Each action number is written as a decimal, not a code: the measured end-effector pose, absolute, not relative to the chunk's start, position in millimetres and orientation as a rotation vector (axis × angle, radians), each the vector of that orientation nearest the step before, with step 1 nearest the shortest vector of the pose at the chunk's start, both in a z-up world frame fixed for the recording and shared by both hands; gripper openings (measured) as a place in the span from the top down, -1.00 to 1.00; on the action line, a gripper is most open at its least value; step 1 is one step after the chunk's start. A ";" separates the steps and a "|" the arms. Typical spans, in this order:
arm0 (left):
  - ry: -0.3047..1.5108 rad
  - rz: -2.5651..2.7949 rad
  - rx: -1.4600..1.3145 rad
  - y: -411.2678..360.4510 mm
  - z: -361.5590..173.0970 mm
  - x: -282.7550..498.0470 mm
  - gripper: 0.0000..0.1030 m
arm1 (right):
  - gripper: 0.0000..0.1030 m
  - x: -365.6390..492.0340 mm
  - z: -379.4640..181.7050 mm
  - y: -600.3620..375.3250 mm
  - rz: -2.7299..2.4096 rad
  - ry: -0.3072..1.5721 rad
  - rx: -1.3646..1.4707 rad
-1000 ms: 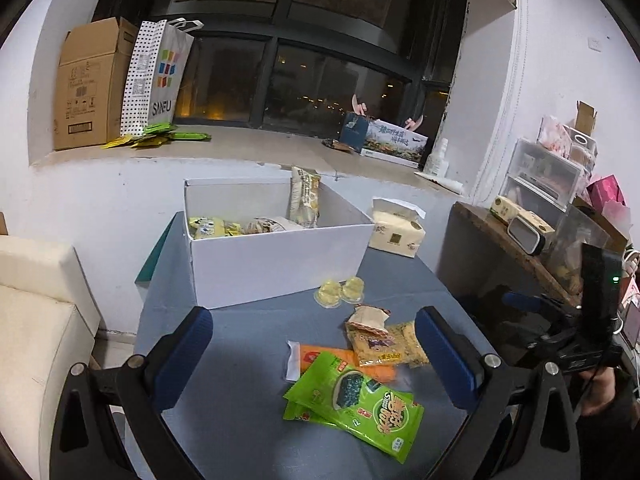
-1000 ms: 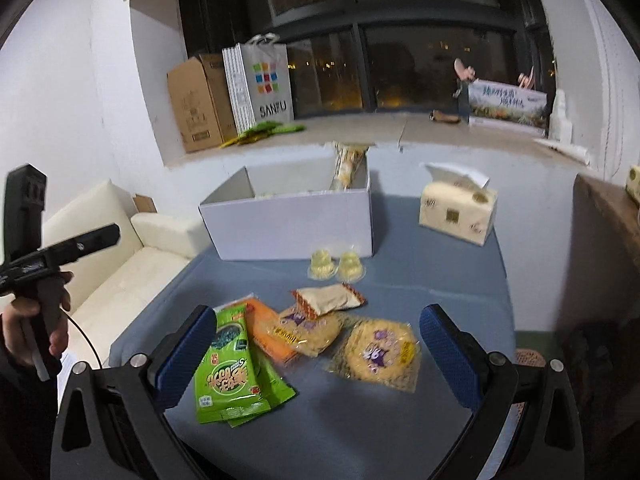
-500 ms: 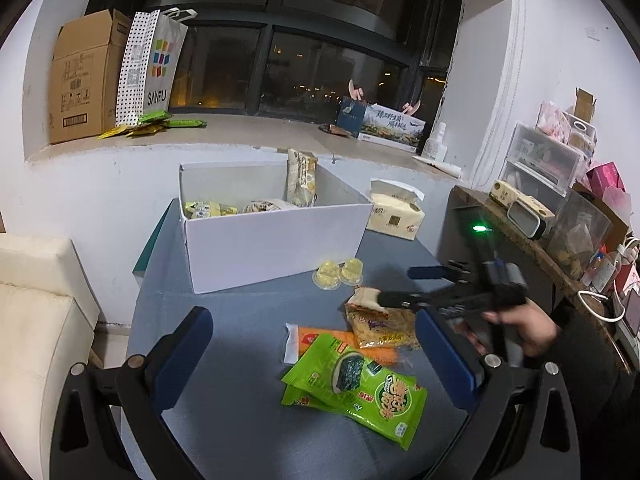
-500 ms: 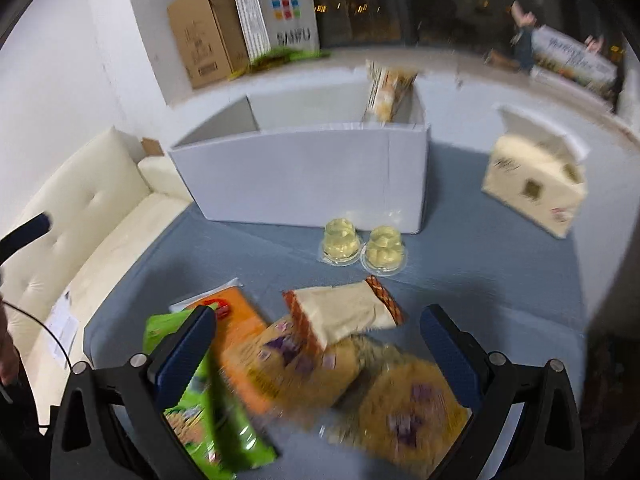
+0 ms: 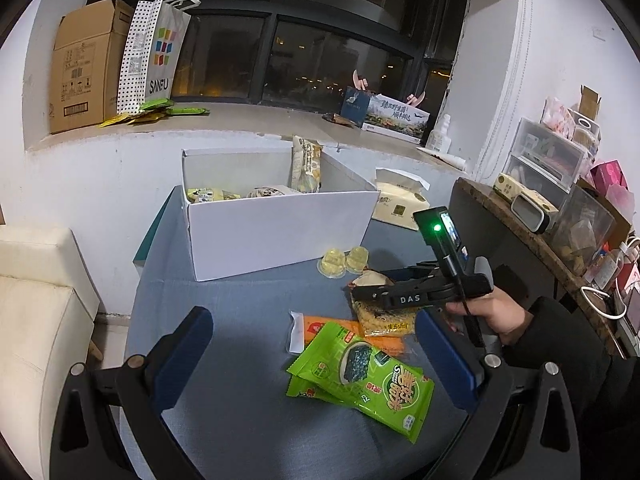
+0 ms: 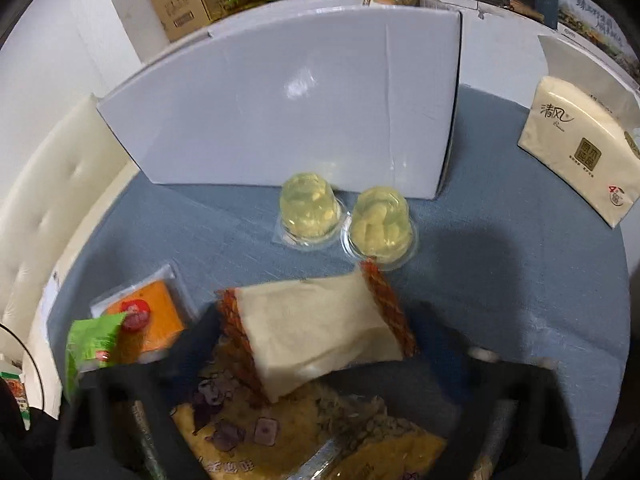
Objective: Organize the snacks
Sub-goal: 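Grasp the beige pastry bag with the right tool, then grasp a clear jelly cup with the left tool while the right tool holds the pastry bag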
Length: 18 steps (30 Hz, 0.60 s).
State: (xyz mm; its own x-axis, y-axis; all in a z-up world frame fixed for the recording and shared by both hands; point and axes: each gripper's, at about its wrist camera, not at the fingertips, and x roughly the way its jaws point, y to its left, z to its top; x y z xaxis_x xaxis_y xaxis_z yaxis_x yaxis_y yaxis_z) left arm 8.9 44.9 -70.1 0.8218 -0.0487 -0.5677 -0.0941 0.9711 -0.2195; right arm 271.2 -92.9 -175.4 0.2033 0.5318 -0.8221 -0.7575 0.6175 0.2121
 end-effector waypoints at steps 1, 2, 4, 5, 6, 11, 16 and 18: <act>0.610 0.024 -0.243 44.8 -70.7 9.5 -1.00 | -0.47 269.6 -173.1 -93.8 0.917 1.018 -0.259; 0.612 0.023 -0.242 44.3 -71.1 10.0 -1.00 | -0.41 268.0 -171.6 -94.4 0.924 1.015 -0.260; 0.615 0.020 -0.239 42.7 -71.8 11.3 -1.00 | -0.32 262.9 -168.0 -96.3 0.923 0.996 -0.266; 0.621 0.017 -0.235 41.8 -72.8 13.4 -1.00 | -0.29 261.0 -165.2 -98.9 0.922 0.988 -0.256; 0.626 0.016 -0.233 41.0 -73.6 15.6 -1.00 | -0.28 260.2 -163.3 -101.0 0.925 0.994 -0.247; 0.671 0.002 -0.183 32.2 -81.2 39.5 -1.00 | -0.27 240.8 -135.3 -125.3 0.904 0.906 -0.205; 0.744 -0.043 -0.130 18.3 -95.0 92.9 -1.00 | -0.27 211.5 -98.1 -171.8 0.895 0.804 -0.089; 0.770 -0.046 -0.133 15.0 -100.7 114.6 -1.00 | -0.27 197.1 -81.4 -188.5 0.891 0.771 -0.045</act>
State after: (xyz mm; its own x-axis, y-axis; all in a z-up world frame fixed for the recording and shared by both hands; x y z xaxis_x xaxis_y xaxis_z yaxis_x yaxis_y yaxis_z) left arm 114.6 15.0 -100.7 0.7171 -0.0898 -0.6911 -0.0077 0.9906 -0.1368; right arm 197.1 -188.5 -81.4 0.3826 0.6833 -0.6219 -0.7142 0.6457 0.2701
